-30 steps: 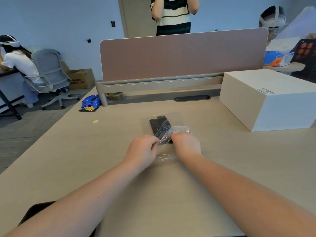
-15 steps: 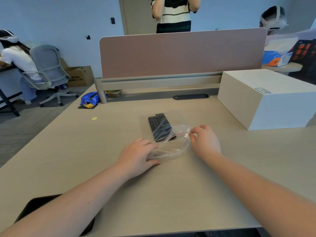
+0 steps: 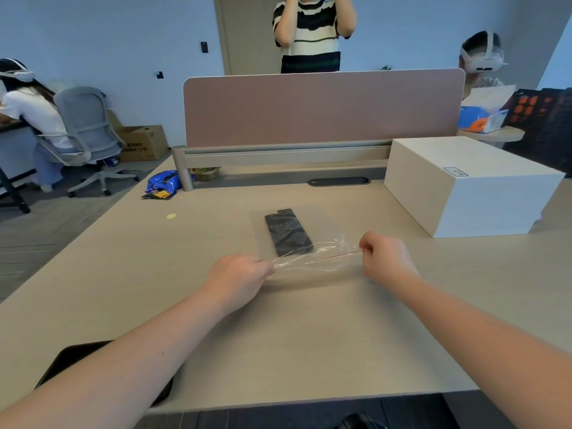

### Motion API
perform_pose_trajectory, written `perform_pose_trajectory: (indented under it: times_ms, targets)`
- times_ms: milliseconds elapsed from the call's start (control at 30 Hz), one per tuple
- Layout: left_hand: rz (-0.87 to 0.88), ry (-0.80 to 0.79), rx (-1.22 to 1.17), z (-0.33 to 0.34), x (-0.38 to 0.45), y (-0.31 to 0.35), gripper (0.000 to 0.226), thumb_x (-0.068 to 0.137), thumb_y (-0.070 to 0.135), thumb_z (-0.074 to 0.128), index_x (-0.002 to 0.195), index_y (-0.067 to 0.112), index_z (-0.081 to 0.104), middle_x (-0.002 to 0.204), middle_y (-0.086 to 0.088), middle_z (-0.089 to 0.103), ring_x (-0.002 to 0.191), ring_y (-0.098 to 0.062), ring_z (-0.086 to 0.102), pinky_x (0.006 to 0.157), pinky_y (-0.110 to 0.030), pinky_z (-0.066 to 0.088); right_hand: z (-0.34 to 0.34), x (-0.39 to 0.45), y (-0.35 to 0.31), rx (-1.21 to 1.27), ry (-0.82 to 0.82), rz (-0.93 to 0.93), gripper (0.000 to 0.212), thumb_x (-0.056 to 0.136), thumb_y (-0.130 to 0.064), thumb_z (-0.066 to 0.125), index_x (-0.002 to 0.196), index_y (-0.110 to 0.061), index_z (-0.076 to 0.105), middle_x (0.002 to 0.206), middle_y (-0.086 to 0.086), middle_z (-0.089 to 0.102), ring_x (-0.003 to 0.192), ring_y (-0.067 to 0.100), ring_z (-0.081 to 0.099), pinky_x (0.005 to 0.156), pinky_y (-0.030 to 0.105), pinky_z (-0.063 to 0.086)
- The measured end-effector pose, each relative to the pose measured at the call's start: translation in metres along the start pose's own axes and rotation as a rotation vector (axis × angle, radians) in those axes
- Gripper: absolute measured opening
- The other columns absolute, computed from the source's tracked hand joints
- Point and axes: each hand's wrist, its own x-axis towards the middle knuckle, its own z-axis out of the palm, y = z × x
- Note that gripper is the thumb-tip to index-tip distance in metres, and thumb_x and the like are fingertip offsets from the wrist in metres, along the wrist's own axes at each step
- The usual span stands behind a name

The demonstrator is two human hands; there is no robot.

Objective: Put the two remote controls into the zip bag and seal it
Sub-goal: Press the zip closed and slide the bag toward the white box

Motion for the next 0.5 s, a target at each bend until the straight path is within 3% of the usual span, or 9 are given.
perform_pose_trajectory:
  times_ms: [67,133,233,300,433,500]
  targets:
    - [0.021,-0.010,0.062,-0.006,-0.002,0.001,0.003,0.060,0.022,0.063,0.059,0.020,0.062,0.045,0.003,0.058,0.040,-0.023,0.058,0.029,-0.019,0.035,-0.002,-0.003,-0.003,0.007,-0.019,0.007,0.033,0.086,0.000,0.038,0.105,-0.009,0.063,0.104,0.017,0.064,0.084,0.035,0.065,0.074,0.038,0.057]
    - [0.001,-0.009,0.093,-0.008,-0.002,0.003,0.003,0.054,0.018,0.063,0.056,0.018,0.061,0.043,0.002,0.058,0.038,-0.023,0.057,0.029,-0.018,0.034,-0.002,-0.006,-0.008,0.017,-0.037,0.001,0.034,0.085,-0.002,0.040,0.106,-0.011,0.066,0.107,0.015,0.065,0.085,0.034,0.066,0.074,0.034,0.055]
    - [-0.051,0.052,0.077,-0.008,-0.001,0.002,0.009,0.063,0.017,0.054,0.056,0.015,0.059,0.045,0.000,0.058,0.038,-0.027,0.057,0.029,-0.020,0.034,-0.006,-0.009,-0.019,0.020,-0.066,0.025,0.035,0.084,-0.005,0.042,0.103,-0.014,0.069,0.107,0.011,0.069,0.087,0.030,0.063,0.074,0.030,0.051]
    - [-0.071,0.090,0.036,-0.005,-0.003,-0.001,0.022,0.071,0.022,0.042,0.060,0.016,0.060,0.049,0.000,0.061,0.042,-0.027,0.059,0.031,-0.022,0.039,-0.009,-0.011,-0.026,-0.043,-0.073,0.019,0.037,0.083,-0.007,0.043,0.108,-0.019,0.068,0.116,0.005,0.068,0.103,0.028,0.060,0.085,0.032,0.050]
    - [-0.082,0.119,-0.038,-0.003,-0.005,0.000,0.033,0.080,0.031,0.037,0.065,0.015,0.061,0.055,-0.001,0.063,0.049,-0.029,0.061,0.036,-0.025,0.045,-0.008,-0.018,-0.040,-0.178,-0.054,-0.286,0.046,0.079,-0.010,0.047,0.119,-0.025,0.063,0.135,-0.009,0.057,0.132,0.016,0.040,0.110,0.037,0.026]
    - [-0.084,0.121,-0.047,-0.003,-0.006,0.003,0.038,0.084,0.035,0.034,0.065,0.014,0.061,0.056,-0.001,0.065,0.051,-0.029,0.061,0.038,-0.026,0.045,-0.002,-0.027,-0.051,-0.214,-0.002,-0.499,0.045,0.077,-0.022,0.045,0.116,-0.022,0.066,0.130,-0.007,0.062,0.129,0.017,0.047,0.111,0.039,0.027]
